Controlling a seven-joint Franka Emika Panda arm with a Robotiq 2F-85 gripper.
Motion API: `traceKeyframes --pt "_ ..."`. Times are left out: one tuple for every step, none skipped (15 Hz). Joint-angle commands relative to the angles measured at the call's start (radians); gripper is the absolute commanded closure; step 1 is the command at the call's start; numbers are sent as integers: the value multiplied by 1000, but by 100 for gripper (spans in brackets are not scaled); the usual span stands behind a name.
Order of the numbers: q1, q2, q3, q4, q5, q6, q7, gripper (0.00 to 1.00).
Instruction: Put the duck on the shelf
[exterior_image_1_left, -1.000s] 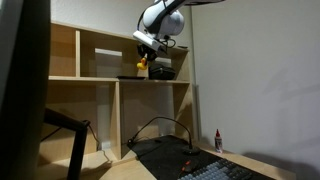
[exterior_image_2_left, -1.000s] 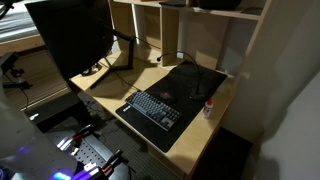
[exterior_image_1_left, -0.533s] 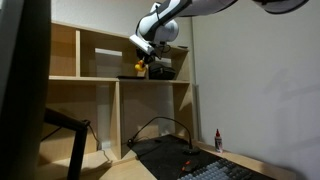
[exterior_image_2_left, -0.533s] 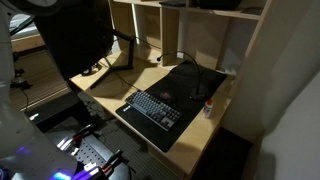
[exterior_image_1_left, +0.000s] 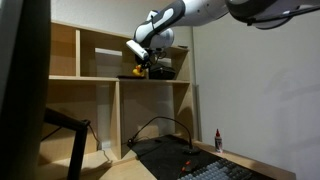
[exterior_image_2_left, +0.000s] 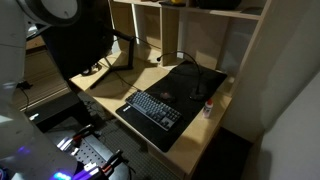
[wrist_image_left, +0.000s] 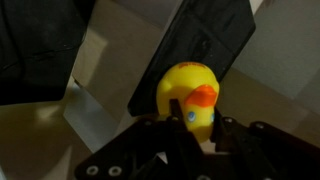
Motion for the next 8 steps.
traceKeyframes --pt "-18 145 9 231 46 -43 37 93" --pt "-23 171 15 264 61 -50 41 93" --pt "-25 192 17 291 73 -59 45 93" --pt "-27 211 16 315 81 -76 46 93" --pt "-32 228 18 342 88 -84 45 93" --pt "-31 233 13 351 89 -84 47 93" --pt "-30 241 7 368 88 -94 53 93" --pt "-29 243 2 377 84 -98 57 48"
